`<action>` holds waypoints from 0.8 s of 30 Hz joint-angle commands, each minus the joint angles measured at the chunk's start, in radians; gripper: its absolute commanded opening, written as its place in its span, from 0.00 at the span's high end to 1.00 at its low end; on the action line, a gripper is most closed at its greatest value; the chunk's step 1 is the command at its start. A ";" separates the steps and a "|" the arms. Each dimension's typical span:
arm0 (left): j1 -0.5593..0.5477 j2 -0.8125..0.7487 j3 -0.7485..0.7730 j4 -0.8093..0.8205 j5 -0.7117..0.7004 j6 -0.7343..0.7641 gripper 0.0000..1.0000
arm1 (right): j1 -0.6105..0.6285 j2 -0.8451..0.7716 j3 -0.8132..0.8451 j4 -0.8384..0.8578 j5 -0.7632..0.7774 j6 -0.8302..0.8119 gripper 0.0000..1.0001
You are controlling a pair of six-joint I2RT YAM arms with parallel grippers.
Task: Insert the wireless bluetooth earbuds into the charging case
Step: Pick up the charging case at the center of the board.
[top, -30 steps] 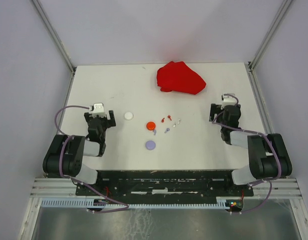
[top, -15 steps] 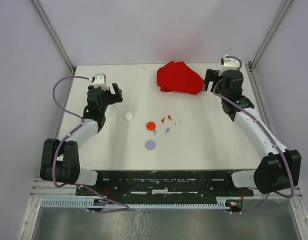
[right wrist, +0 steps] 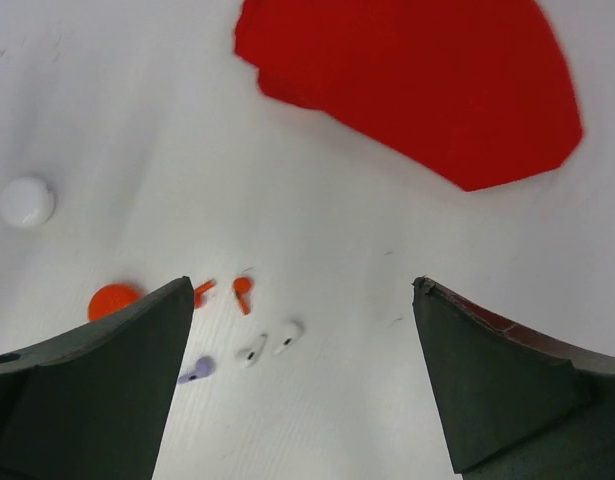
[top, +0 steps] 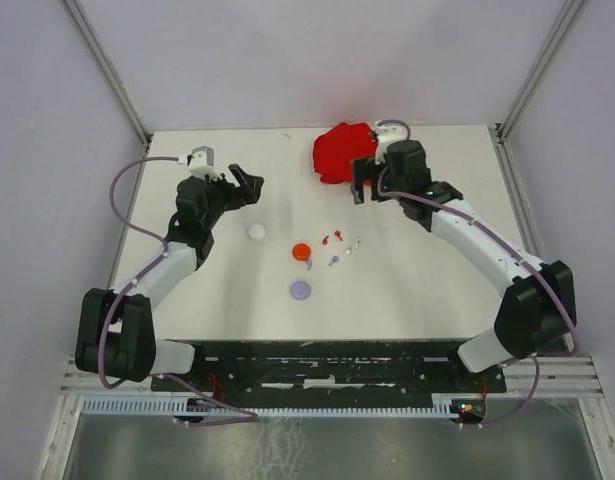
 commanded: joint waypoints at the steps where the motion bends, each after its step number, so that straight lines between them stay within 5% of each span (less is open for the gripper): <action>1: 0.002 -0.058 -0.019 0.053 0.022 -0.084 0.01 | 0.187 0.088 0.113 -0.089 0.043 -0.054 0.01; 9: 0.003 -0.112 -0.053 0.022 -0.065 -0.111 0.01 | 0.370 0.221 0.149 -0.109 0.140 0.017 0.01; 24: 0.004 -0.153 -0.013 -0.165 -0.140 -0.129 0.01 | 0.433 0.401 0.206 -0.126 0.062 0.195 0.01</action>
